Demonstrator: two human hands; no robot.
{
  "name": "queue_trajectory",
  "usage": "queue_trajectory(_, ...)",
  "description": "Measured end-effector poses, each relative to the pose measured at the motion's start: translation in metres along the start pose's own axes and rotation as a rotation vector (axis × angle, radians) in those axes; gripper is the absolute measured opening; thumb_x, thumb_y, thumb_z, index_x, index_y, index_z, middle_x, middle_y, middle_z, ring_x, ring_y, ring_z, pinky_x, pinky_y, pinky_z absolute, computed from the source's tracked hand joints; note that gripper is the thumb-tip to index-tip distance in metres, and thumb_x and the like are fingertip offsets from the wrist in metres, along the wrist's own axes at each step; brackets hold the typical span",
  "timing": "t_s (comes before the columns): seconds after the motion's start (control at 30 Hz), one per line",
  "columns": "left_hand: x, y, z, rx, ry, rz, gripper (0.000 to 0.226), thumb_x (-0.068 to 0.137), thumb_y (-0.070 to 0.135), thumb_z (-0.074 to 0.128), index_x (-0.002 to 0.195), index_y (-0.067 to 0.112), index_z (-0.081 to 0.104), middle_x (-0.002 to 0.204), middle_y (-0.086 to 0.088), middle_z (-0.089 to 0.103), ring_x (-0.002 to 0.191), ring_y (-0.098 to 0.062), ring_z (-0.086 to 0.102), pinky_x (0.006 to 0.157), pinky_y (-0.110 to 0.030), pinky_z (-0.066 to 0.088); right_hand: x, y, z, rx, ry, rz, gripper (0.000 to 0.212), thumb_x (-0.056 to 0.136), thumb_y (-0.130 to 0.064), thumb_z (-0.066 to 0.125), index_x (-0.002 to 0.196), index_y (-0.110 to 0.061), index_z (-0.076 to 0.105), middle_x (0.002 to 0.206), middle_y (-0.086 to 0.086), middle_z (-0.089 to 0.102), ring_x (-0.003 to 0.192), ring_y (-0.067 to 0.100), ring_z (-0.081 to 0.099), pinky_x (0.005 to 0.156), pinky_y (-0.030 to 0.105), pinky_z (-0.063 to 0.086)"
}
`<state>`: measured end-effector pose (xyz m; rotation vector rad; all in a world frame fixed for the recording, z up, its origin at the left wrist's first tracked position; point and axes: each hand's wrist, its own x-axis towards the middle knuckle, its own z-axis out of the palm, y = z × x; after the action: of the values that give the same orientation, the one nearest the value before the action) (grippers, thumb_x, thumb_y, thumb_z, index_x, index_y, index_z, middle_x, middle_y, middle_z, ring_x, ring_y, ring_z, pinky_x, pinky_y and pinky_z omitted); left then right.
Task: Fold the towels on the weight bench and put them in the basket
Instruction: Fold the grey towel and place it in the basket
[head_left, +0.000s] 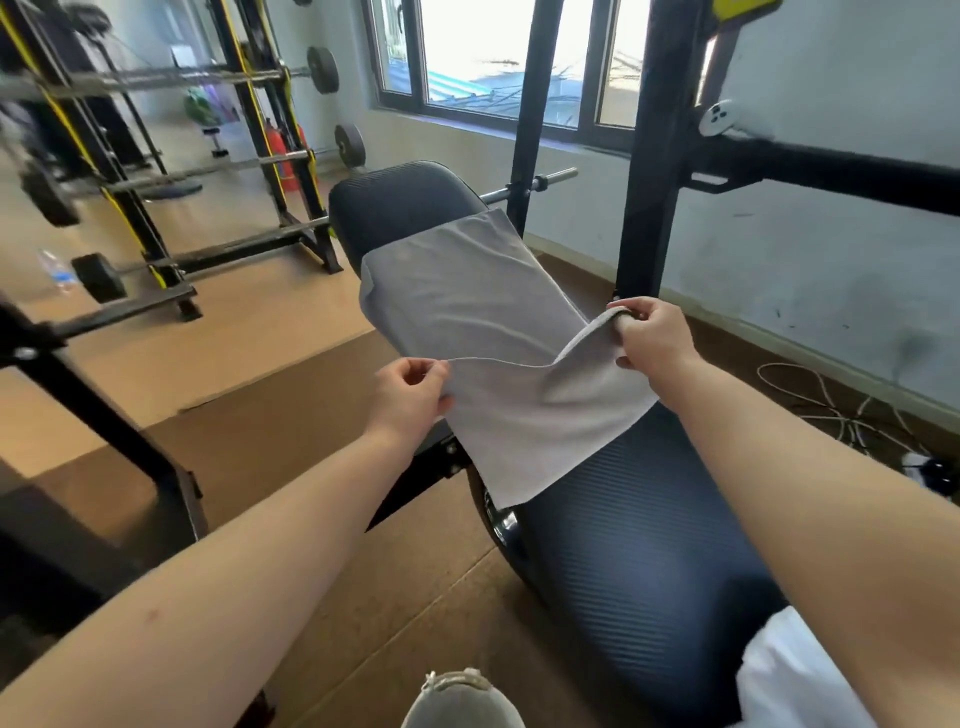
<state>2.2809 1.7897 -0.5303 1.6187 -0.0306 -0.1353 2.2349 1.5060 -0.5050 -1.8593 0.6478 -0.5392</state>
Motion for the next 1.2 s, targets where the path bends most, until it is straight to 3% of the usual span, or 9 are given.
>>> queue_trajectory(0.13,0.02,0.013,-0.015,0.072,0.004,0.086,0.013,0.102,0.029,0.061,0.1,0.017,0.063,0.104,-0.003,0.066,0.097,-0.021,0.067,0.069,-0.027,0.061,0.026,-0.021,0.02,-0.084,0.031,-0.048,0.023,0.095,-0.022,0.058,0.107,-0.025,0.078,0.097,-0.005,0.073,0.083,0.016,0.066,0.079,0.038,0.06)
queue_trajectory(0.23,0.039,0.024,-0.023,0.191,0.061,0.153,0.019,0.103,0.038,0.055,0.111,0.021,0.06,0.106,0.001,0.064,0.094,-0.019,0.065,0.062,-0.021,0.055,0.047,-0.043,0.035,-0.157,0.113,-0.064,0.018,0.087,-0.027,0.059,0.093,-0.029,0.077,0.103,0.002,0.074,0.093,0.025,0.069,0.082,0.036,0.058)
queue_trajectory(0.33,0.062,0.033,-0.027,0.235,0.148,0.214,0.026,0.104,0.042,0.052,0.118,0.021,0.06,0.106,0.006,0.063,0.096,-0.015,0.063,0.072,-0.023,0.058,0.069,-0.062,0.05,-0.112,0.132,-0.032,0.013,0.082,-0.026,0.061,0.087,-0.026,0.073,0.098,0.004,0.075,0.096,0.031,0.071,0.086,0.046,0.061)
queue_trajectory(0.43,0.081,0.036,-0.029,0.306,0.214,0.269,0.026,0.104,0.044,0.05,0.116,0.022,0.059,0.104,0.006,0.063,0.093,-0.012,0.06,0.073,-0.019,0.051,0.087,-0.076,0.064,-0.128,0.129,-0.063,0.019,0.088,-0.025,0.062,0.1,-0.02,0.075,0.101,0.005,0.074,0.098,0.029,0.069,0.091,0.04,0.058)
queue_trajectory(0.6,0.102,0.039,-0.036,0.381,0.268,0.397,0.015,0.105,0.038,0.051,0.111,0.024,0.054,0.111,0.013,0.056,0.098,-0.006,0.053,0.072,-0.008,0.038,0.113,-0.081,0.091,-0.135,0.069,-0.144,0.015,0.094,-0.02,0.057,0.099,-0.021,0.071,0.094,0.002,0.069,0.094,0.025,0.063,0.087,0.033,0.052)
queue_trajectory(0.8,0.132,0.043,-0.051,0.329,0.316,0.366,0.024,0.104,0.04,0.053,0.115,0.021,0.061,0.11,0.003,0.065,0.103,-0.016,0.06,0.091,-0.035,0.053,0.138,-0.087,0.12,-0.137,0.041,-0.167,0.023,0.101,-0.028,0.051,0.099,-0.019,0.072,0.089,0.003,0.067,0.091,0.027,0.061,0.077,0.03,0.044)
queue_trajectory(0.9,0.142,0.043,-0.056,0.309,0.274,0.306,0.023,0.103,0.039,0.055,0.11,0.02,0.065,0.106,0.003,0.066,0.102,-0.018,0.061,0.085,-0.032,0.052,0.146,-0.094,0.13,-0.153,0.022,-0.175,0.025,0.1,-0.026,0.052,0.105,-0.02,0.075,0.097,0.005,0.071,0.098,0.029,0.062,0.079,0.029,0.042)
queue_trajectory(1.03,0.149,0.039,-0.06,0.167,0.161,0.179,0.017,0.102,0.039,0.059,0.104,0.024,0.067,0.105,0.003,0.067,0.1,-0.019,0.063,0.09,-0.042,0.059,0.155,-0.095,0.14,-0.199,-0.072,-0.133,0.018,0.092,-0.025,0.06,0.098,-0.023,0.077,0.095,0.003,0.072,0.101,0.032,0.068,0.079,0.03,0.05)
queue_trajectory(1.2,0.145,0.04,-0.062,0.101,0.184,0.254,0.012,0.1,0.036,0.062,0.094,0.028,0.068,0.1,0.001,0.068,0.097,-0.018,0.064,0.085,-0.038,0.059,0.161,-0.097,0.138,-0.154,-0.049,-0.163,0.019,0.093,-0.027,0.061,0.101,-0.027,0.078,0.101,-0.001,0.074,0.102,0.026,0.066,0.087,0.031,0.051)
